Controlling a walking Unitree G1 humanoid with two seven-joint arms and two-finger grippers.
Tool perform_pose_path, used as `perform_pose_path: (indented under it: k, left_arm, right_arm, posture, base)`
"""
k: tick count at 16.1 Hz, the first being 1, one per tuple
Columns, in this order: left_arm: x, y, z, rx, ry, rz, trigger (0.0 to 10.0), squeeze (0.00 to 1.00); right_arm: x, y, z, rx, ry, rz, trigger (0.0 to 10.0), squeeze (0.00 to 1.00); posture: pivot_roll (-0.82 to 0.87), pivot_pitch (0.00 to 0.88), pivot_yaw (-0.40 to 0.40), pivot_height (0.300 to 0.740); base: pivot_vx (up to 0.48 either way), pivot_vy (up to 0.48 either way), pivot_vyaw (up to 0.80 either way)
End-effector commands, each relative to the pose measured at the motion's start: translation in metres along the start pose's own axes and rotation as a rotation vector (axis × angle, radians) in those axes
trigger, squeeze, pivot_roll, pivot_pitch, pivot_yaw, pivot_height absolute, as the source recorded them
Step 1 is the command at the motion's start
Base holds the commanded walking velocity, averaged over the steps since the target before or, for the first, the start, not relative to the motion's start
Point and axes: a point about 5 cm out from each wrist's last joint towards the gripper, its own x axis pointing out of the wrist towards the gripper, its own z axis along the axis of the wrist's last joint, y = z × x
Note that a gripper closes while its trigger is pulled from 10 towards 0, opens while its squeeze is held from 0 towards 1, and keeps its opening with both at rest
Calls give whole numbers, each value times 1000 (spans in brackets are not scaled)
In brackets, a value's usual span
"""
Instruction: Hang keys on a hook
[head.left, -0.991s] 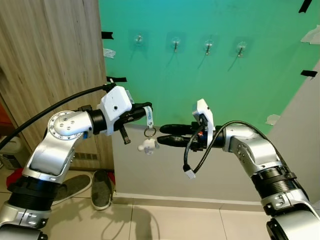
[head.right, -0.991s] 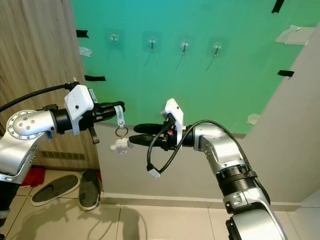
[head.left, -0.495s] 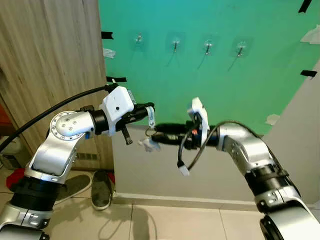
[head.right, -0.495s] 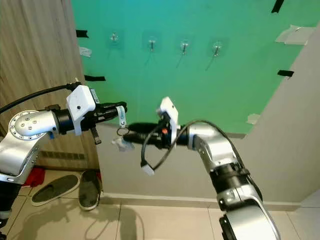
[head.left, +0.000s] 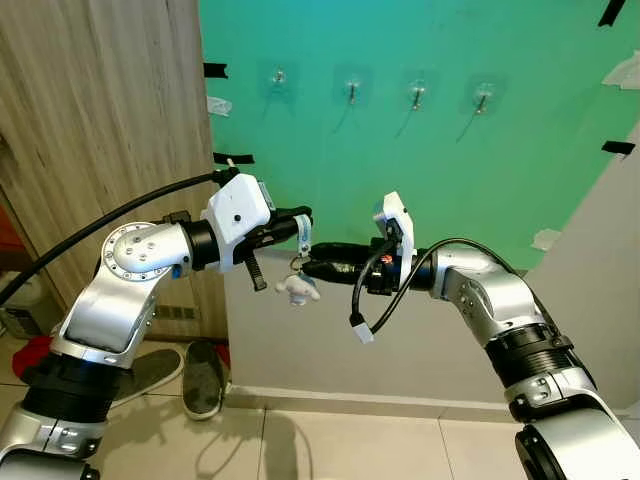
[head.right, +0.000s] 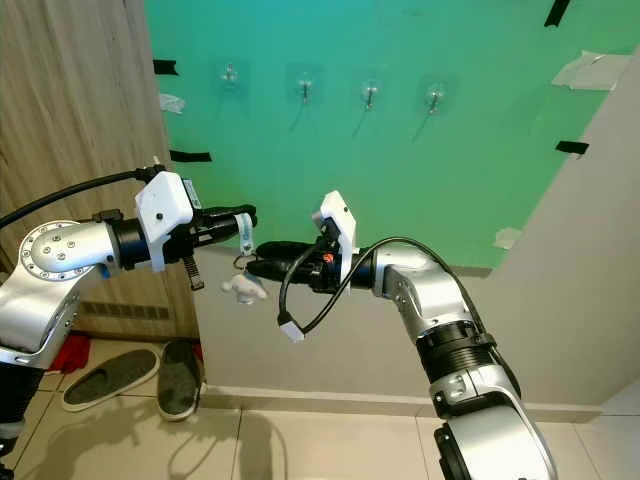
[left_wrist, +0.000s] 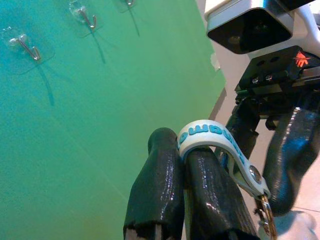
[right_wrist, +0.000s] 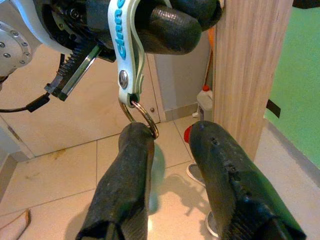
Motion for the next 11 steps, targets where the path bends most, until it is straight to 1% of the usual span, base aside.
perform_pose_path:
  k: [1,6,11]
  left_arm:
    - [3,-3,7,19,-22,-27,10000,0]
    - [4,-3,8,19,-24,-32,10000,0]
    - [4,-4,7,16,-23,-37,10000,0]
  right_arm:
    - [-3,-3,5,-19,-12,-16,0,0]
    - [0,-3,6,-11,-27,-7,0,0]
    - [-1,-2,6,-9,-41,5,0,0]
  posture:
    - [51,0,-105,740]
    - [53,0,-104,740]
    - [51,0,-103,740]
  base:
    - [0,0,0]
    - [0,0,0]
    - [0,0,0]
